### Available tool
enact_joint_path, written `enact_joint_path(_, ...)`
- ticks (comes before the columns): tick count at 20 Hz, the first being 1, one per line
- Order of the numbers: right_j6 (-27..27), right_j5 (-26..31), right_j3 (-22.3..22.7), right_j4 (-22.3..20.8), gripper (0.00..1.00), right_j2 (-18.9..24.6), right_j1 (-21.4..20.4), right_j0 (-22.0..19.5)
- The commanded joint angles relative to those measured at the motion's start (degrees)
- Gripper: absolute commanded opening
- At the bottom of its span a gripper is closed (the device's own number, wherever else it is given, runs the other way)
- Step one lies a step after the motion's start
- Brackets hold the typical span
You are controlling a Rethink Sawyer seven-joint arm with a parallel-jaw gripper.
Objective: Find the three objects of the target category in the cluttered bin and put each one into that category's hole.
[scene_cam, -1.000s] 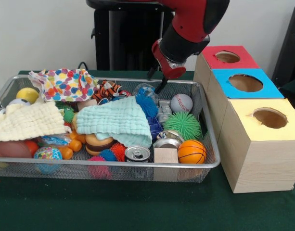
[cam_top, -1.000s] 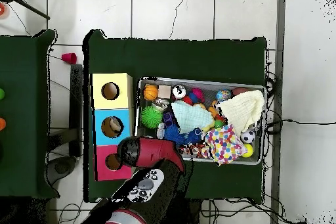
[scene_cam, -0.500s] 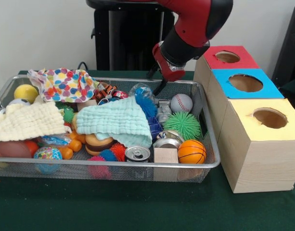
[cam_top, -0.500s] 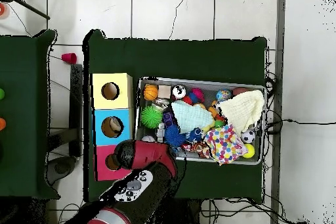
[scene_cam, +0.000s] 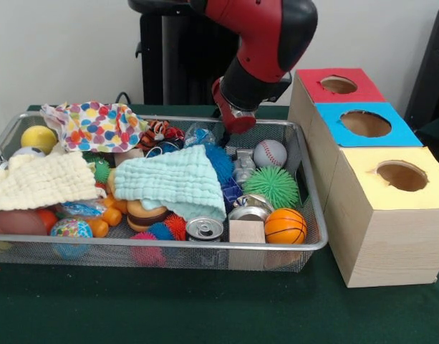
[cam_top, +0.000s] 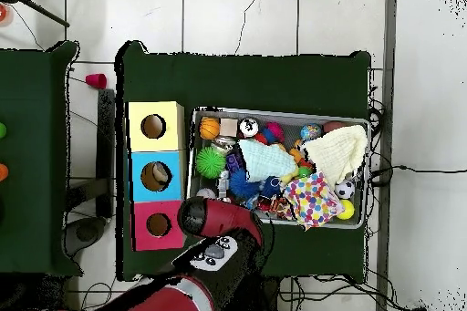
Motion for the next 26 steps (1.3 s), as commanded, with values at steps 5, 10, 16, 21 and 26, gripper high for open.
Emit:
enact_joint_path(5, 6.58, 6.75, 1.9, 1.85, 1.0, 3.12, -6.64, 0.51)
enact_joint_path(10, 5.89, 10.05, 1.63, 0.41, 1.0, 0.75, -8.5, 1.45)
enact_joint_path(16, 5.55, 8.68, 0.93, -0.59, 1.0, -0.95, -7.32, 1.46)
enact_joint_path(21, 6.06, 9.31, 0.58, 0.09, 1.0, -0.92, -7.32, 2.29)
enact_joint_path(26, 5.89, 6.37, -0.26, 0.67, 1.0, 0.28, -5.76, 1.26)
